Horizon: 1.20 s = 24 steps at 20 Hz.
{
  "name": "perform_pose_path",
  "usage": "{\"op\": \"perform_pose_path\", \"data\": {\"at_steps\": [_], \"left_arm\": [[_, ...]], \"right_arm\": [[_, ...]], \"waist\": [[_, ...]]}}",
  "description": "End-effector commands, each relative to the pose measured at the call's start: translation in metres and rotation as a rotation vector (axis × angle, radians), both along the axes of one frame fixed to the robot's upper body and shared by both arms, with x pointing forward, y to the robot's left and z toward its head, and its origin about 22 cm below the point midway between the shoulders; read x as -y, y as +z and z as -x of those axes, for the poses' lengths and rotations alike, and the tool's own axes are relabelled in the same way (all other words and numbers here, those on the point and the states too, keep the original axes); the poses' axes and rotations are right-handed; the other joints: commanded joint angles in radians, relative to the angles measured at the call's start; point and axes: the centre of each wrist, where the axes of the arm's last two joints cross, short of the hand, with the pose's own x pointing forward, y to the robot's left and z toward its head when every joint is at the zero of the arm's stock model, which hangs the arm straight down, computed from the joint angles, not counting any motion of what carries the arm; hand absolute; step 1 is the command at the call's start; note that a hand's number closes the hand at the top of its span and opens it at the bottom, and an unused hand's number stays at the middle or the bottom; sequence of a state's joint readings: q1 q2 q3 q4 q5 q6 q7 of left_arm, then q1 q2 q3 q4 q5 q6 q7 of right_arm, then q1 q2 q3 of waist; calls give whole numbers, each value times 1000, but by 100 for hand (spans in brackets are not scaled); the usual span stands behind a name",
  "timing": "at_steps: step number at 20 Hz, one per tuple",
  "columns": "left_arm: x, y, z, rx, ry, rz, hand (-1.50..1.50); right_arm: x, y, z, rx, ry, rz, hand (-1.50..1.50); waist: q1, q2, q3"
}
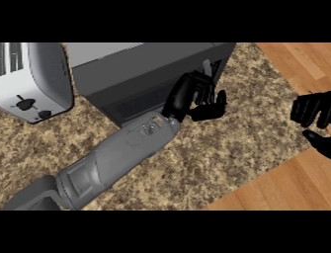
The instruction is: Pick up the milk, place it into the microwave and close the microwave
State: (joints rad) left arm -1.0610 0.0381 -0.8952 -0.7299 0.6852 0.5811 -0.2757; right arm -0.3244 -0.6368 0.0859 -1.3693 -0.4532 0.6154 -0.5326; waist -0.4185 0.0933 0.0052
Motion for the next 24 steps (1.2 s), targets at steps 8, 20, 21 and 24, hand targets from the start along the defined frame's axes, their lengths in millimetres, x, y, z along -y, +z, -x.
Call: {"op": "perform_pose_path", "data": {"at_steps": [8, 20, 21, 24], "left_arm": [[21, 21, -1, 49, -8, 36, 150], [21, 19, 1, 82, 37, 71, 150], [20, 15, 3, 74, 36, 76, 150], [20, 18, 1, 66, 56, 96, 150]], "right_arm": [[-36, 19, 6, 54, 255, 24, 150], [-58, 29, 18, 57, 336, 44, 150], [-61, 32, 19, 74, 346, 34, 150], [-64, 30, 24, 61, 359, 35, 150]], "waist": [[-55, 0, 3], [-78, -4, 5], [-86, 1, 5], [-93, -3, 5]]}}
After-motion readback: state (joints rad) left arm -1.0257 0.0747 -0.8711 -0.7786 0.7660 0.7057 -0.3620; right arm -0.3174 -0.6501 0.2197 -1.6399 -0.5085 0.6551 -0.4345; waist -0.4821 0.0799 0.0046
